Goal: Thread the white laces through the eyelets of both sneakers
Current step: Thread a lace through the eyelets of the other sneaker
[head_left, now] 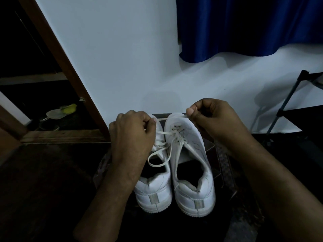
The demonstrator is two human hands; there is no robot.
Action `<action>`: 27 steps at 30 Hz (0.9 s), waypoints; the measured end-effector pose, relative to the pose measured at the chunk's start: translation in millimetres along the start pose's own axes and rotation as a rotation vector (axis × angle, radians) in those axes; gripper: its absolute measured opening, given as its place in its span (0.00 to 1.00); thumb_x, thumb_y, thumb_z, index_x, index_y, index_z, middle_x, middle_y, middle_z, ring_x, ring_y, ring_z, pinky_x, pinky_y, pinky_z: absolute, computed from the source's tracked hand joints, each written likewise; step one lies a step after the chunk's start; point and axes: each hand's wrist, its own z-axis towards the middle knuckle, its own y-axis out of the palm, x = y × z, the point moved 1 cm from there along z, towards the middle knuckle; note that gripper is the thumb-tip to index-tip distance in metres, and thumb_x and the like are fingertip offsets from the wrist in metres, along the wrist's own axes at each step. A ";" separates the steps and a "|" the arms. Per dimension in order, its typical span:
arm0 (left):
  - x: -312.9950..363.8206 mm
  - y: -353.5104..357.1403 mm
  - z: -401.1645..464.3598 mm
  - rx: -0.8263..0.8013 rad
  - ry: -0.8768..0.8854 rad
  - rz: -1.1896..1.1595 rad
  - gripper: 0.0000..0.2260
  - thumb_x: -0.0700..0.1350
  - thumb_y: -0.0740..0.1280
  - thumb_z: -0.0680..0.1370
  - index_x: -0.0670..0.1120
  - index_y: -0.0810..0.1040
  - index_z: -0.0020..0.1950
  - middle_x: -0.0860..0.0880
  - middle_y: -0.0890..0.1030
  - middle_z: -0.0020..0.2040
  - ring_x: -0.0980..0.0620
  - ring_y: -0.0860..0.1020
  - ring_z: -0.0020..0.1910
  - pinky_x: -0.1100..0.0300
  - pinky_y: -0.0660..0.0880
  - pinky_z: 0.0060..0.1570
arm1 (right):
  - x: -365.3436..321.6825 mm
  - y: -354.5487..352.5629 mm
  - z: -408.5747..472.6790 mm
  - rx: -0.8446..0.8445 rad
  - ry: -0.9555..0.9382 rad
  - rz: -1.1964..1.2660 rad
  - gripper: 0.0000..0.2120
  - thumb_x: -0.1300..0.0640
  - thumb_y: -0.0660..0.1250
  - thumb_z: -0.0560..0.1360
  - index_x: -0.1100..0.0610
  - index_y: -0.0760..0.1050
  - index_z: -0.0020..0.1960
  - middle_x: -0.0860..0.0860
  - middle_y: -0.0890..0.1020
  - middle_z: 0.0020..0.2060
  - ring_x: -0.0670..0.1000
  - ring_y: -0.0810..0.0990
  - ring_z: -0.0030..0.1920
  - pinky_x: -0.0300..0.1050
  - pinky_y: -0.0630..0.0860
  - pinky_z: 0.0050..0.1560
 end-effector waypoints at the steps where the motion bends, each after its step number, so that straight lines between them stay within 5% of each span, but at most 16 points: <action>1: 1.7 0.1 -1.8 -0.019 -0.019 0.051 0.08 0.48 0.69 0.79 0.49 0.83 0.41 0.49 0.81 0.41 0.43 0.80 0.46 0.48 0.73 0.51 | -0.6 0.7 -0.5 -0.016 -0.006 -0.002 0.07 0.55 0.72 0.77 0.59 0.80 0.45 0.50 0.81 0.29 0.45 0.78 0.29 0.38 0.75 0.32; 5: 5.5 1.6 -4.8 -0.064 -0.047 0.144 0.04 0.45 0.70 0.78 0.52 0.84 0.50 0.50 0.81 0.52 0.46 0.77 0.57 0.48 0.66 0.60 | -2.6 3.2 -1.5 -0.083 -0.029 0.025 0.02 0.63 0.73 0.76 0.61 0.82 0.45 0.57 0.86 0.37 0.51 0.84 0.37 0.42 0.81 0.44; 10: 20.9 1.0 -5.6 -0.243 0.015 -0.463 0.13 0.52 0.70 0.81 0.53 0.81 0.65 0.58 0.85 0.54 0.63 0.80 0.57 0.65 0.76 0.55 | -10.7 7.4 -4.7 -0.172 -0.067 0.017 0.02 0.63 0.75 0.73 0.59 0.83 0.45 0.55 0.86 0.37 0.56 0.87 0.42 0.50 0.84 0.50; 13: 28.0 1.7 -8.1 -0.286 0.107 -0.549 0.09 0.44 0.72 0.80 0.53 0.86 0.59 0.58 0.87 0.48 0.65 0.83 0.49 0.69 0.77 0.51 | -12.2 10.1 -6.8 -0.168 -0.100 -0.019 0.04 0.59 0.77 0.72 0.57 0.83 0.45 0.54 0.86 0.35 0.54 0.86 0.39 0.50 0.84 0.45; 21: 26.3 0.5 -8.4 -0.396 0.076 -0.608 0.10 0.41 0.78 0.73 0.53 0.88 0.53 0.57 0.88 0.44 0.60 0.86 0.46 0.52 0.82 0.52 | -14.9 6.7 -13.2 -0.142 0.008 0.087 0.09 0.54 0.77 0.70 0.60 0.83 0.42 0.58 0.85 0.32 0.52 0.84 0.32 0.46 0.81 0.37; 27: 26.6 -0.6 -6.2 -0.237 0.087 -0.438 0.04 0.45 0.76 0.77 0.54 0.89 0.48 0.56 0.87 0.40 0.56 0.84 0.40 0.61 0.77 0.43 | -14.6 -5.2 -22.0 -0.110 -0.060 -0.080 0.11 0.46 0.74 0.73 0.53 0.85 0.48 0.52 0.87 0.39 0.50 0.86 0.42 0.44 0.79 0.40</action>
